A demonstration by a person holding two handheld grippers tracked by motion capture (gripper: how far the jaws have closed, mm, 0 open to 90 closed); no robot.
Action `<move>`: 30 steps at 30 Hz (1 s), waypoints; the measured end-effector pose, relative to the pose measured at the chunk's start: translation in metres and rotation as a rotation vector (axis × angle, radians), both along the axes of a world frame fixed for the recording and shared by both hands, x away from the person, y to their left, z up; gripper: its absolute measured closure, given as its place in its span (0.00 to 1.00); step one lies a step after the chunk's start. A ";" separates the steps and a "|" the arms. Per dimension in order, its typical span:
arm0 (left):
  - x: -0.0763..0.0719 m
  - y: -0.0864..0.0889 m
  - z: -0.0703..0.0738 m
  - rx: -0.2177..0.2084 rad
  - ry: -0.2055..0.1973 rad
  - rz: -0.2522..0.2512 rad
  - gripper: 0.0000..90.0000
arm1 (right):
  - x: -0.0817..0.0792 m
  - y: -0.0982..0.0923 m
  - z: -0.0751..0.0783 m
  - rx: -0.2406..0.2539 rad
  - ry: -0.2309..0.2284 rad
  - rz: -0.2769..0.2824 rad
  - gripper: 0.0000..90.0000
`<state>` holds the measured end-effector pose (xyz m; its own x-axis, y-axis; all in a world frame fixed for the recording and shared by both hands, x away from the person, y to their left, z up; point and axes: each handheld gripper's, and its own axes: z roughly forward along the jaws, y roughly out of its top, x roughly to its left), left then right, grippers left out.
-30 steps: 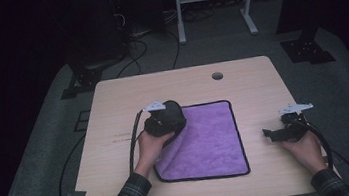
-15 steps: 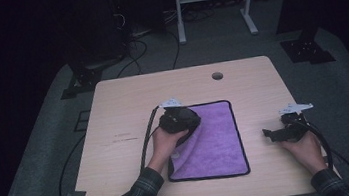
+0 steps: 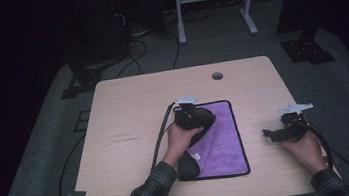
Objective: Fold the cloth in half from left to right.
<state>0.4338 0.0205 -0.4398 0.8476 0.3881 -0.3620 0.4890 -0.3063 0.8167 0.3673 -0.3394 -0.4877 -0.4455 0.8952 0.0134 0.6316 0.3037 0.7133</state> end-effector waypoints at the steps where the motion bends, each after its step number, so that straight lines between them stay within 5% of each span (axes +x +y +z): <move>1: 0.000 -0.003 0.000 -0.001 -0.001 -0.007 0.97 | 0.000 0.000 0.000 0.000 0.000 0.000 0.01; 9: 0.002 -0.024 -0.007 -0.017 0.022 -0.037 0.97 | 0.000 0.000 0.000 0.000 0.000 0.000 0.01; 19: 0.005 -0.054 -0.016 0.015 0.043 -0.068 0.97 | 0.000 0.000 0.000 0.000 0.001 0.000 0.01; 30: 0.008 -0.079 -0.031 0.173 0.031 -0.092 0.95 | 0.000 0.000 0.000 0.000 0.000 0.000 0.01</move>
<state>0.4416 -0.0581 -0.4706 0.8718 0.3681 -0.3233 0.4768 -0.4855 0.7328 0.3673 -0.3394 -0.4877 -0.4458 0.8950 0.0134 0.6315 0.3039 0.7133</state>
